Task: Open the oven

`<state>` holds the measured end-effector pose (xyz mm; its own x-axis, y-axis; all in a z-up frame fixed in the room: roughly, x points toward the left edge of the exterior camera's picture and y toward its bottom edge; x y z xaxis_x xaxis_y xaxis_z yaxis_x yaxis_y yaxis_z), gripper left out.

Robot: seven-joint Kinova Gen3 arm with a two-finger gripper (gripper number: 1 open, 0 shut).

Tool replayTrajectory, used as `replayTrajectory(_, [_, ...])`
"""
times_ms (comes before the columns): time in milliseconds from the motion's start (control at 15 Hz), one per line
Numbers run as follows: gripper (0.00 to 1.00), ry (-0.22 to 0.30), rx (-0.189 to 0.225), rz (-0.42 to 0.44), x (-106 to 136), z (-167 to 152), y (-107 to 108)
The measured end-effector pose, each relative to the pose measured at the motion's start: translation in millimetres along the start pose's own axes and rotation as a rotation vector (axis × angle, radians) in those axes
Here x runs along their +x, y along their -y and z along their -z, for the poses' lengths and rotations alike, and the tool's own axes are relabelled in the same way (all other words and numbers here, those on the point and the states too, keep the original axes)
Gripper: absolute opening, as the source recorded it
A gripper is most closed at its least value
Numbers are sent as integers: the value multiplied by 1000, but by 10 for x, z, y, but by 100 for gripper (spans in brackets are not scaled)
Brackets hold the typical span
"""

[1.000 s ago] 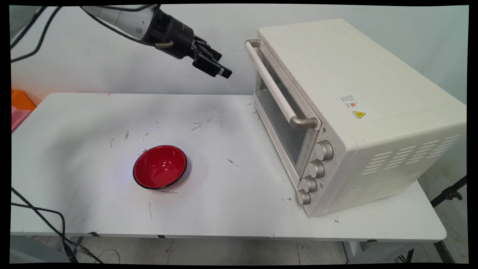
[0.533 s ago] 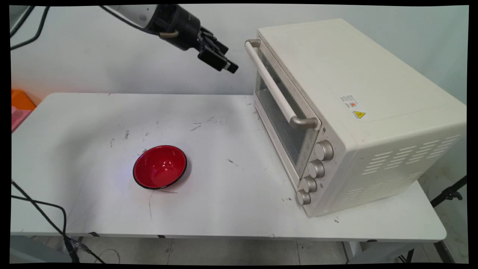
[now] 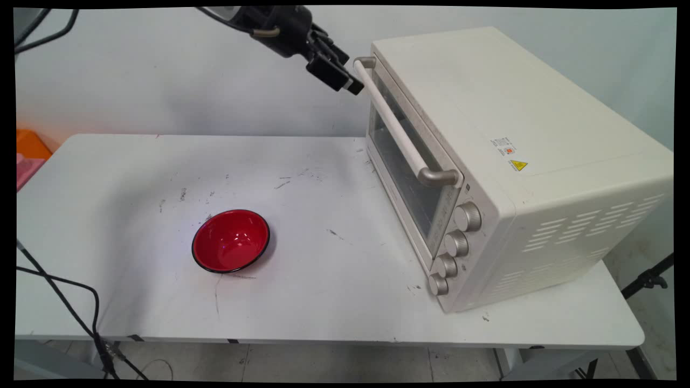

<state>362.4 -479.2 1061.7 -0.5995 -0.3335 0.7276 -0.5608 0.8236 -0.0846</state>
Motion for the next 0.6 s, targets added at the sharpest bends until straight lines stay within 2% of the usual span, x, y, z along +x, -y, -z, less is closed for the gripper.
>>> replayTrajectory(267, [100,6,-5,-21,144,-71,-18])
replayTrajectory(333, [0,7,-5,-23,180,-96,-23])
replayTrajectory(600, [0,18,-5,-32,286,-210,-30])
